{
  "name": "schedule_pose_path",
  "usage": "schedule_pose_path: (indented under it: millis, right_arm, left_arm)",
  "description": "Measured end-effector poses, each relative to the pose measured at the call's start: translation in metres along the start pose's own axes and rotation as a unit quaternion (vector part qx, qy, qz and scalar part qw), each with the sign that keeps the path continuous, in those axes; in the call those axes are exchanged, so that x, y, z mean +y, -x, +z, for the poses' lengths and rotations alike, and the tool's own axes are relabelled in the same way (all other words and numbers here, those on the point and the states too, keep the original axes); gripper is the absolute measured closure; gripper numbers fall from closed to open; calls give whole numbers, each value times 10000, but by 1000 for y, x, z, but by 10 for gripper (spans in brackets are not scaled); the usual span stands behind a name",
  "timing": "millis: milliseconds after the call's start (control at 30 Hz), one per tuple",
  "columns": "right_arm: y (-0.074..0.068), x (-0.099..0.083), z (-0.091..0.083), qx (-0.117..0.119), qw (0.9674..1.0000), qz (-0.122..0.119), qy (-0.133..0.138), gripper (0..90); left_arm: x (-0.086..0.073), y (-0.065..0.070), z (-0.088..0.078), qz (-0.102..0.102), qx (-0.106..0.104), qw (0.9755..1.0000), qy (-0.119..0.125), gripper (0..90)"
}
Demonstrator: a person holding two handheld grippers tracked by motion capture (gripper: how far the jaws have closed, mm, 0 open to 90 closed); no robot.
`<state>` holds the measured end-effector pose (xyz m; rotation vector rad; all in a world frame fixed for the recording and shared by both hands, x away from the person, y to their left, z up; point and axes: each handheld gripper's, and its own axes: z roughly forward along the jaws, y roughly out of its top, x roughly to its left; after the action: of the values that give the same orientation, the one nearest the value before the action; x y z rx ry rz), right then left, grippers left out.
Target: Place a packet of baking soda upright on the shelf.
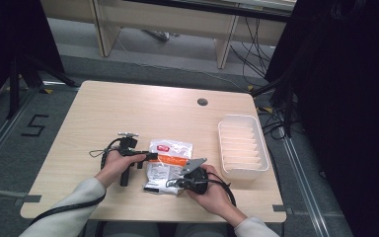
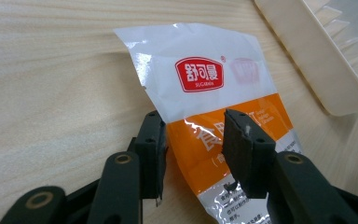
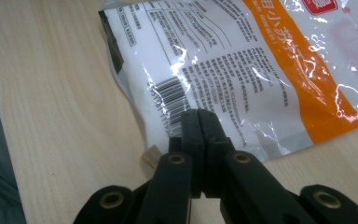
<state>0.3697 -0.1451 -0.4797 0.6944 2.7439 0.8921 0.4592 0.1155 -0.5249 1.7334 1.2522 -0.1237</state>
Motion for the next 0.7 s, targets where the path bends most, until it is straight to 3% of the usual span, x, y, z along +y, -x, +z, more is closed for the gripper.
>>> schedule_pose_path:
  millis: [67, 200, 267, 367, 400, 533, 567, 633, 700]
  right_arm:
    - [-1, -1, 1, -1, 10000, 81, -25, 900]
    - [0, -1, 2, -35, 10000, -69, -37, 900]
    - [-4, -1, 2, -35, 9999, 48, -93, 900]
    - [-3, -2, 2, -32, 10000, 13, -62, 900]
    - [-1, -1, 2, -61, 9999, -143, -38, 900]
    - [0, -2, 1, -31, 9998, -182, -49, 900]
    - [-2, -2, 1, -2, 10000, -47, -81, 900]
    - [-2, -2, 1, -7, 10000, -53, -76, 900]
    - [-1, -2, 1, -49, 9998, -189, -54, 900]
  left_arm:
    - [0, 0, 0, 6, -7, 10000, -3, 590]
    - [0, 0, 1, -4, -70, 10000, 6, 608]
    - [1, -1, 2, -39, -97, 9999, 23, 622]
    - [2, 0, 4, -77, -105, 9999, 58, 644]
    - [2, 0, 5, -66, -140, 9999, 45, 650]
    - [2, 1, 4, -136, -300, 9994, 93, 697]
    - [2, 1, 3, -89, -303, 9995, 85, 704]
    - [2, 3, 4, -78, -267, 9996, 111, 709]
    - [1, 2, 4, -55, -301, 9995, 77, 713]
